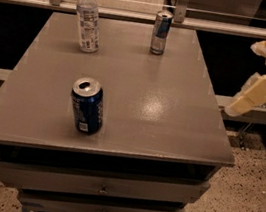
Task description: Knock redbull can over
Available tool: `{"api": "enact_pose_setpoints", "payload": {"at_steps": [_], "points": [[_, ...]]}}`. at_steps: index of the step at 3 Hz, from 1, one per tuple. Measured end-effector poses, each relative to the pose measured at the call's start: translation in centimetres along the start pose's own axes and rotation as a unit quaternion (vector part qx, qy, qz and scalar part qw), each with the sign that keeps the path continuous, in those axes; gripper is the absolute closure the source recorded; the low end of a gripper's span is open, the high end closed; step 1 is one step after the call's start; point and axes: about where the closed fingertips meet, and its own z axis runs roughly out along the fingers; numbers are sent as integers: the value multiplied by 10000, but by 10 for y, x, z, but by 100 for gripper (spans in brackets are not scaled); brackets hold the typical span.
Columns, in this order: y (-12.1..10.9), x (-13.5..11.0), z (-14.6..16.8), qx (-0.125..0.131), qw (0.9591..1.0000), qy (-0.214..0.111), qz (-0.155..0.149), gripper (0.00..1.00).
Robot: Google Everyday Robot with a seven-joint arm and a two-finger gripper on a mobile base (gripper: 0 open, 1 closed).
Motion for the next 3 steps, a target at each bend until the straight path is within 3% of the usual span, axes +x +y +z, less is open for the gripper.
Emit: {"api": "enact_pose_setpoints", "payload": {"at_steps": [1,2,3], "points": [[-49,-26,37,169,9945,-1002,247,0],[-85,-62,76,108,9768,-2046,629,0],[-102,-103,113,-235,9468,-3049,1000,0]]}}
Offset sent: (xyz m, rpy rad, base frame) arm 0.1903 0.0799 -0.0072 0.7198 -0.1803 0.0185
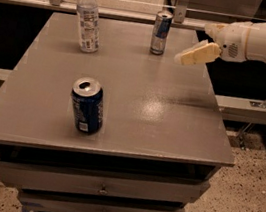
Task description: Knock redbull can over
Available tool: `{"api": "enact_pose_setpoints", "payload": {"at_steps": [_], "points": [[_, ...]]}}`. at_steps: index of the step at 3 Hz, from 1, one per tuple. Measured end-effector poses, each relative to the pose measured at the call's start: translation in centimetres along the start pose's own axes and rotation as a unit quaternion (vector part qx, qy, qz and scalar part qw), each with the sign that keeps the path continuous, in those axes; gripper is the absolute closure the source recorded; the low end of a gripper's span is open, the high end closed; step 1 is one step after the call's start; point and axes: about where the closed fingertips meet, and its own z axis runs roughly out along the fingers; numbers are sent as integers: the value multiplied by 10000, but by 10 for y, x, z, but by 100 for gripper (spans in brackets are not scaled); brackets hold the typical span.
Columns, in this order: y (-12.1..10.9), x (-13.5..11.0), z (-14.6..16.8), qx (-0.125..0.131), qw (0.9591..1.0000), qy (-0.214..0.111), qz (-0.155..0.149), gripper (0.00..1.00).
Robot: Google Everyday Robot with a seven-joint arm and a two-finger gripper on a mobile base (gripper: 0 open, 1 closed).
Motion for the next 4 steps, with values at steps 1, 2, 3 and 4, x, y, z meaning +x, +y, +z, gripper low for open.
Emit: {"api": "enact_pose_setpoints", "payload": {"at_steps": [1,2,3,4], "points": [[0,0,0,0,10000,1,-3,0],[-3,-3,8,140,9997,-215,1,0],[-16,-6,45,440,9972,-603,43,0],[-36,-9,78,657,9939,-870,133,0]]}}
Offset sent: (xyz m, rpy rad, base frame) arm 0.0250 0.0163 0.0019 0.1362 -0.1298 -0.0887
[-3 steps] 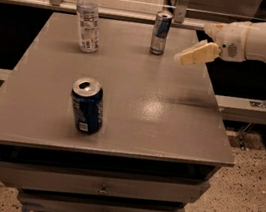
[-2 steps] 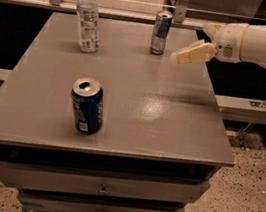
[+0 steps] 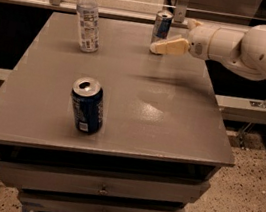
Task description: Knock redbull can over
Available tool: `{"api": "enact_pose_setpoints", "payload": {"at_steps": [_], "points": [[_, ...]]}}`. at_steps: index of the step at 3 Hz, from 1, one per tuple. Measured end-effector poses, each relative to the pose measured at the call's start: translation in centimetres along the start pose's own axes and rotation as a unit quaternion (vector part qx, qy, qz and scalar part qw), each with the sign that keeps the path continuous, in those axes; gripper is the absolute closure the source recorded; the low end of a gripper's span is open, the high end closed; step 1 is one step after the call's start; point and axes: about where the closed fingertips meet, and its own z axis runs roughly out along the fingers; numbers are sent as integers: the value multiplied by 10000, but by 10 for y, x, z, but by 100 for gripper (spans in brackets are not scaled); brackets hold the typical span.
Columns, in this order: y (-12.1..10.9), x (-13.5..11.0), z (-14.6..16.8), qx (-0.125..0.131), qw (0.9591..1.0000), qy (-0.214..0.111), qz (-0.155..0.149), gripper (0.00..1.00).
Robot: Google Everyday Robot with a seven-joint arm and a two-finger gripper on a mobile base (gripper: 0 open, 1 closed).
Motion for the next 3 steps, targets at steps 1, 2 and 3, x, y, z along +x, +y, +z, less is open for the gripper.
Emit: {"api": "enact_pose_setpoints", "payload": {"at_steps": [1,2,3], "points": [[-11,-2,28,65,9998,-169,-11,0],[-21,-3,46,43,9997,-259,-24,0],[-21,-3,55,-119,9991,-398,90,0]]}}
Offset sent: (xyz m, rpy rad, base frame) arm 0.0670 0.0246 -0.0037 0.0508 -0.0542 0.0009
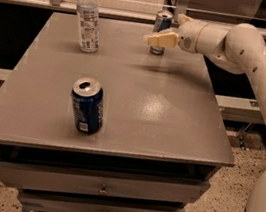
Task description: Knock redbull can over
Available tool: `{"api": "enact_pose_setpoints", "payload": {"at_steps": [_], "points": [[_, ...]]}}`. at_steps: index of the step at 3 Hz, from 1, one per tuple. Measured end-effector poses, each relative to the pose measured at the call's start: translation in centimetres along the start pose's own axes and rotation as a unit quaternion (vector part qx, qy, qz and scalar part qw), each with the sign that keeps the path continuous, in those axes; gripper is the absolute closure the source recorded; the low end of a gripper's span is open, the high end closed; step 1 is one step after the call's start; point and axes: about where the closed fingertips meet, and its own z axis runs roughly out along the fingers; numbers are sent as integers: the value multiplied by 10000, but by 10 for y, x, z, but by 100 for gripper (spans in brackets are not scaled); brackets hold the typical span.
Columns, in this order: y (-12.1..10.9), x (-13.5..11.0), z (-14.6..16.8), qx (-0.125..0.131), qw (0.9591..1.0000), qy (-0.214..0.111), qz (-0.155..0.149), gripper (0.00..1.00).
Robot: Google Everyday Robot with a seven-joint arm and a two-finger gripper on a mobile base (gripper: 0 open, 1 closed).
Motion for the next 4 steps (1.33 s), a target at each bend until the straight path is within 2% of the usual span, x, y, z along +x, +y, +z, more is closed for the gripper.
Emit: {"api": "enact_pose_setpoints", "payload": {"at_steps": [1,2,3,4], "points": [[19,-1,2,-349,9989,-191,241,0],[43,-10,0,-725,9955,-426,440,0],[84,-34,1,-1390,9839,-871,714,0],[132,-66,-11,-2098,9635,-1349,972,0]]}}
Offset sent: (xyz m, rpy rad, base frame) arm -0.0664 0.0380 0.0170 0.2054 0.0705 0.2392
